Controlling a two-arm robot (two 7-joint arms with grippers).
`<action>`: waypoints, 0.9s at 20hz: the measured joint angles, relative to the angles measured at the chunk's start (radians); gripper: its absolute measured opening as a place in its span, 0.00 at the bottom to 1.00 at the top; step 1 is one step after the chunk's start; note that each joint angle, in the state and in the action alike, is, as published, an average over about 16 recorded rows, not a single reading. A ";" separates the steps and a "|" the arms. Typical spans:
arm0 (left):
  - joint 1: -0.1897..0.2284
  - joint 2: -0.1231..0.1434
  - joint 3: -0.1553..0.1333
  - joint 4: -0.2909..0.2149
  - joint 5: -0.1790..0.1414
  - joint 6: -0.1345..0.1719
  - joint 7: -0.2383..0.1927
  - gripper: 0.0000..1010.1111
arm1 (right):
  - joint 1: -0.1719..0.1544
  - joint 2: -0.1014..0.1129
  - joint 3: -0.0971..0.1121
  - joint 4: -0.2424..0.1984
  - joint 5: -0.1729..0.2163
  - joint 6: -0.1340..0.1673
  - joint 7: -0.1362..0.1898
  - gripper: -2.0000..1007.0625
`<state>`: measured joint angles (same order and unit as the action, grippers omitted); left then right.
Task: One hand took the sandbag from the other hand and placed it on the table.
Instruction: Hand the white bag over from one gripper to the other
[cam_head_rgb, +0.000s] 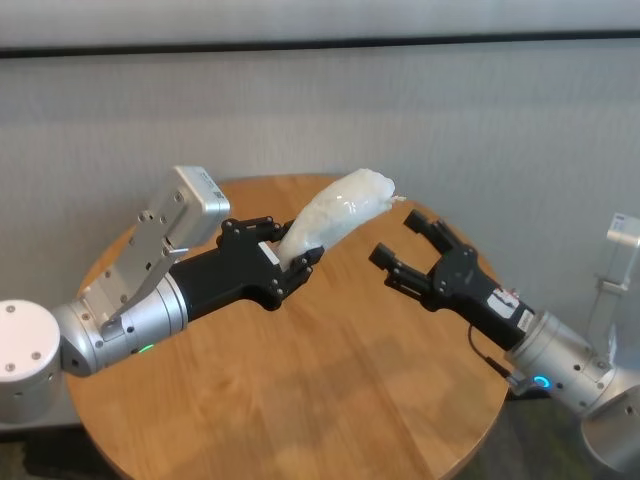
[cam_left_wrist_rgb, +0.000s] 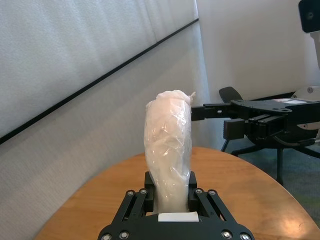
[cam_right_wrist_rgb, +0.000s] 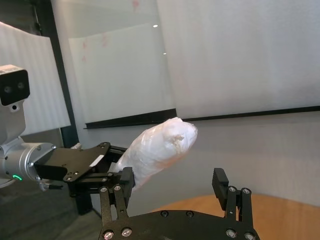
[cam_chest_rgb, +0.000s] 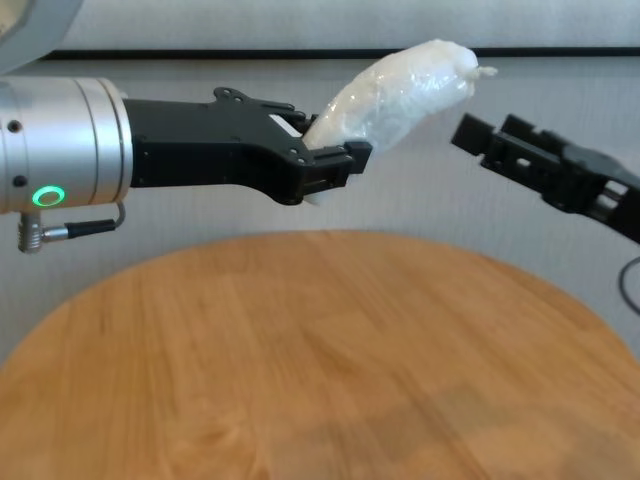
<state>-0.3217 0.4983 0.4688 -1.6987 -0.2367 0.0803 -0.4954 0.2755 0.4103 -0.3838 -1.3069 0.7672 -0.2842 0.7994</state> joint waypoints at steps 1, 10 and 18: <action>0.000 0.000 0.000 0.000 0.000 0.000 0.000 0.38 | 0.003 -0.007 0.000 0.006 0.015 0.008 0.010 0.99; 0.000 0.000 0.000 0.000 0.000 0.000 0.000 0.38 | 0.038 -0.047 -0.019 0.057 0.109 0.068 0.074 0.99; 0.000 0.000 0.000 0.000 0.000 0.000 0.000 0.38 | 0.063 -0.064 -0.034 0.079 0.177 0.115 0.090 0.99</action>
<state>-0.3217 0.4983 0.4688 -1.6987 -0.2367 0.0803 -0.4954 0.3382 0.3466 -0.4177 -1.2274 0.9439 -0.1691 0.8893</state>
